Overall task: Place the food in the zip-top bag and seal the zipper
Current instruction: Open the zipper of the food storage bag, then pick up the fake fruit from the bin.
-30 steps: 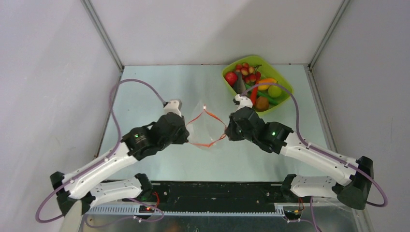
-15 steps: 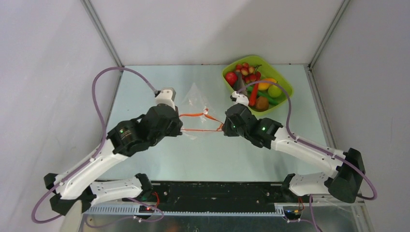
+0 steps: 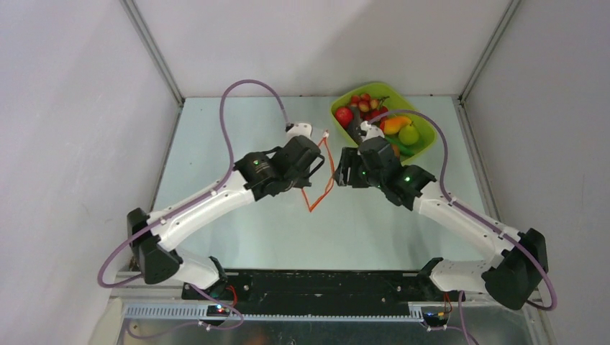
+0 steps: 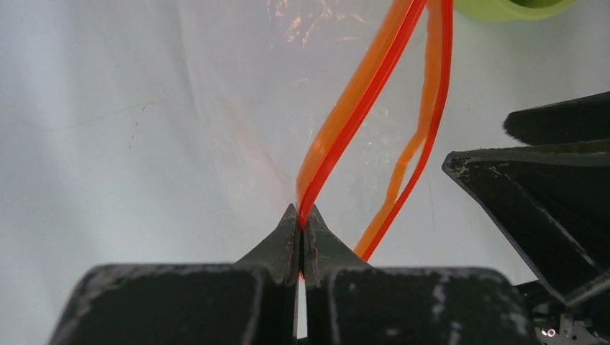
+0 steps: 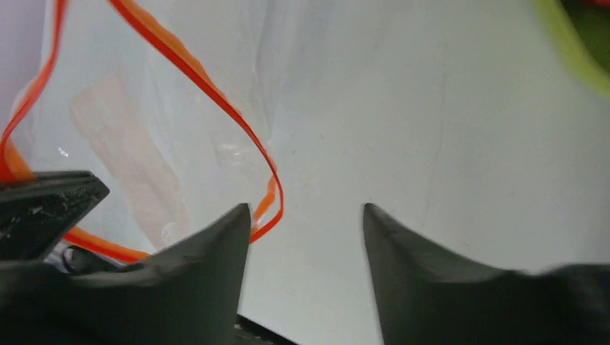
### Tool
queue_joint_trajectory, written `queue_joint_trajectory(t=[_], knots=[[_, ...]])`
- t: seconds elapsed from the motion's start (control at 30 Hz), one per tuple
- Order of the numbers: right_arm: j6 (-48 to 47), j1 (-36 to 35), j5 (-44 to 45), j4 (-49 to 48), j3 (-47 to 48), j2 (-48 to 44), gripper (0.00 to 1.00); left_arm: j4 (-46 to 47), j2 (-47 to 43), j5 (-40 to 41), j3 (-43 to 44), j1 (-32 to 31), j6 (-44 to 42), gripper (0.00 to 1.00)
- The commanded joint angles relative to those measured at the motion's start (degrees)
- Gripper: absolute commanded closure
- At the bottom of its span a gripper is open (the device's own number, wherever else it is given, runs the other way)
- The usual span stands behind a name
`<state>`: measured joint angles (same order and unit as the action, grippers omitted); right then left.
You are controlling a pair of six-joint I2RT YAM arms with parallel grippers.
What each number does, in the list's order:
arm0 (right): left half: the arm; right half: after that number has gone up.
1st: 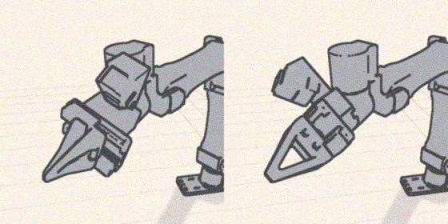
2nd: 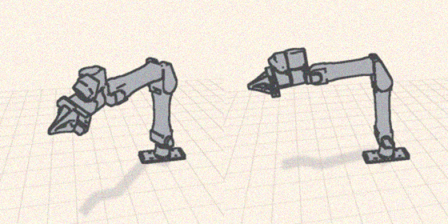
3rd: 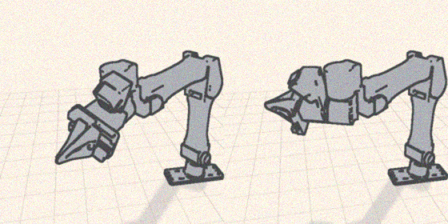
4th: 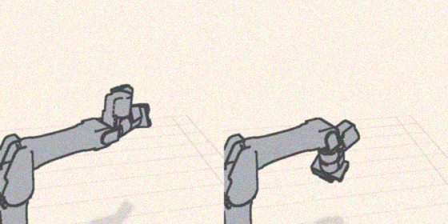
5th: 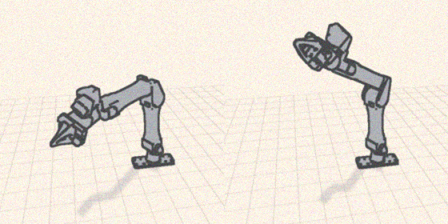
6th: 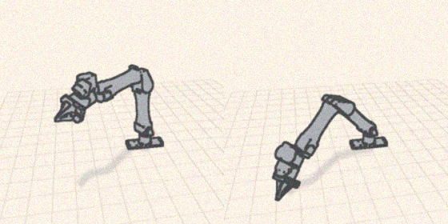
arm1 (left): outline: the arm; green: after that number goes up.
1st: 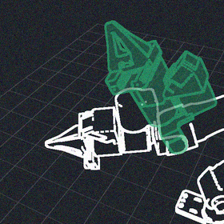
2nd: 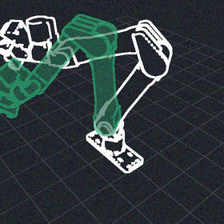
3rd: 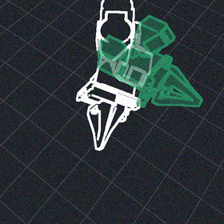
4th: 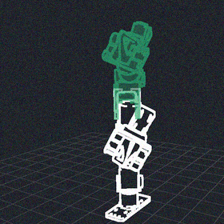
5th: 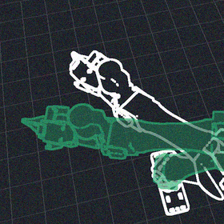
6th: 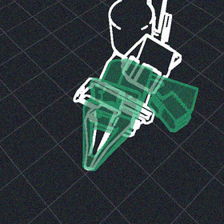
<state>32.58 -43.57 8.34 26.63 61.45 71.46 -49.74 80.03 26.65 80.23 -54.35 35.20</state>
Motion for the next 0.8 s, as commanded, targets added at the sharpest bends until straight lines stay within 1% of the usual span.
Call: queue_joint_trajectory(t=[0.0,0.03,0.1,0.2,0.3,0.43,0.47,0.53,0.63,0.77], knots=[[-4.24,4.93,-4.61,-2.42,-0.28,-5.45,0.24,2.42,2.98,-0.2,4.98,0.2,-2.59,1.0],[-5.76,6.4,-4.64,-2.71,-0.46,-7.1,0.07,2.13,3.31,-0.11,5.61,0.25,-3.05,1.0],[-7.73,8.41,-2.91,-2.62,-0.69,-9.79,0.01,1.72,4.06,0.38,6.31,0.45,-3.56,1.0],[-9.17,10.83,1.64,-3.23,-2.34,-13.91,0.01,0.39,4.84,-0.48,7.72,1.6,-5.13,1.0],[-10.34,15.09,4.13,-5.49,-5.51,-16.2,0.01,-2.84,5.24,-0.01,9.98,5.01,-6.46,1.0],[-12.95,21.37,5.11,-7.62,-6.54,-16.22,0.01,-12.06,4.57,7.42,13.68,11.33,-5.94,1.0],[-14.2,22.45,5.42,-7.94,-6.52,-15.29,0.01,-14.52,3.85,8.31,14.6,12.27,-5.8,1.0],[-15.66,26.73,5.61,-9.63,-6.52,-13.27,0.01,-16.6,2.03,10.68,14.94,14.28,-6.32,1.0],[-17.82,31.02,3.5,-14.38,-6.52,-9.45,0.01,-18.82,-0.89,15.51,15.41,15.91,-7.39,1.0],[-20.79,35.97,1.74,-21.95,-6.26,-0.13,0.01,-21.66,-2.37,22.87,16.82,16.46,-9.22,1.0]])
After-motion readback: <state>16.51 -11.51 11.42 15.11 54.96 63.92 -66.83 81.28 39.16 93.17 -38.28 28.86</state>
